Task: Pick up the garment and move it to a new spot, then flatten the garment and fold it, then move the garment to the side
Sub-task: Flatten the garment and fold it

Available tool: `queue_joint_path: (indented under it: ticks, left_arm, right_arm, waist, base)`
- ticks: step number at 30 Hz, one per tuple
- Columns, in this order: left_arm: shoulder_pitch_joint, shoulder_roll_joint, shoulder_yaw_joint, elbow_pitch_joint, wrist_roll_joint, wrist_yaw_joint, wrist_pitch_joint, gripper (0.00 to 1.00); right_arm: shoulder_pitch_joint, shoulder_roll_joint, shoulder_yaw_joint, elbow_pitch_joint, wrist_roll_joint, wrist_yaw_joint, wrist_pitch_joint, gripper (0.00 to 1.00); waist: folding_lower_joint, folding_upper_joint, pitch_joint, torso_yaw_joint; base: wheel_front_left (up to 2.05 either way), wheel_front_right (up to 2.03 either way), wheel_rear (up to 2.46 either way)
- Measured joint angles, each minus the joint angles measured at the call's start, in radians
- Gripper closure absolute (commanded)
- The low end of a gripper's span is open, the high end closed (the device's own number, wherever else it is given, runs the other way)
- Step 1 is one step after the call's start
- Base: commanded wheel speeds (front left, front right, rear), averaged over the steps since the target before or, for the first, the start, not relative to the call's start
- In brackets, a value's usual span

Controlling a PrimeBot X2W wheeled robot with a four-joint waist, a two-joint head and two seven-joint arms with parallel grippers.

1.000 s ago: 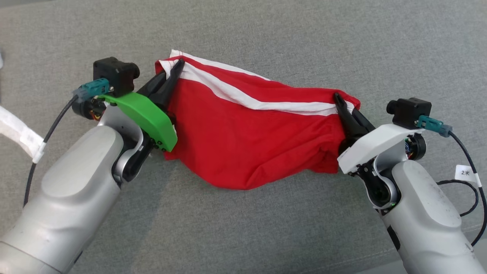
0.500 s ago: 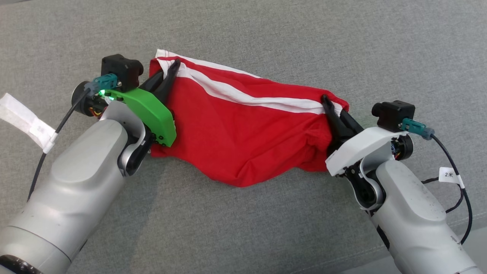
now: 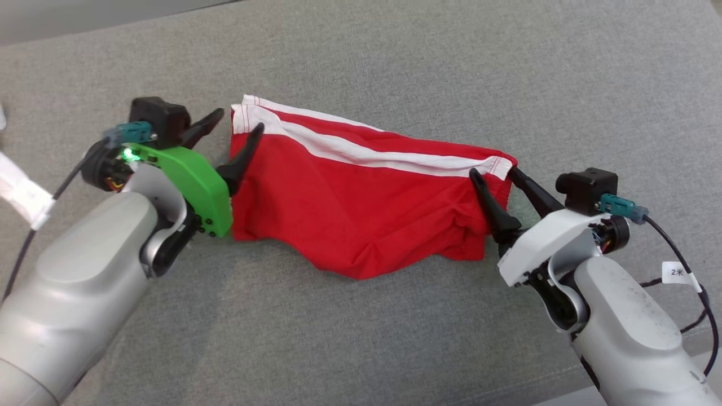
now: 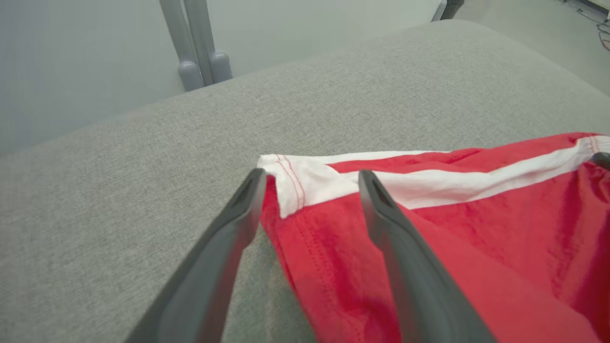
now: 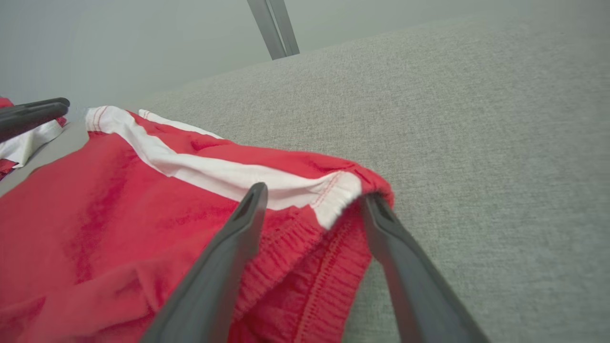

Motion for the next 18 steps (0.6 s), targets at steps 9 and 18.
queue_joint_path:
  ticks: [9, 18]
  left_arm:
    - [0.061, 0.073, 0.022, -0.044, -0.041, 0.006, -0.037, 0.0]
    - [0.175, 0.065, 0.025, -0.082, -0.065, 0.098, -0.082, 0.0]
  right_arm:
    - [0.104, -0.038, -0.087, -0.107, -0.055, 0.0, 0.062, 0.0]
    - [0.217, -0.015, -0.195, -0.271, -0.142, 0.0, 0.079, 0.0]
  waist:
    - [0.0, 0.0, -0.046, 0.003]
    - [0.0, 0.0, -0.083, -0.005]
  base:
    - [0.0, 0.0, 0.0]
    - [0.0, 0.0, 0.0]
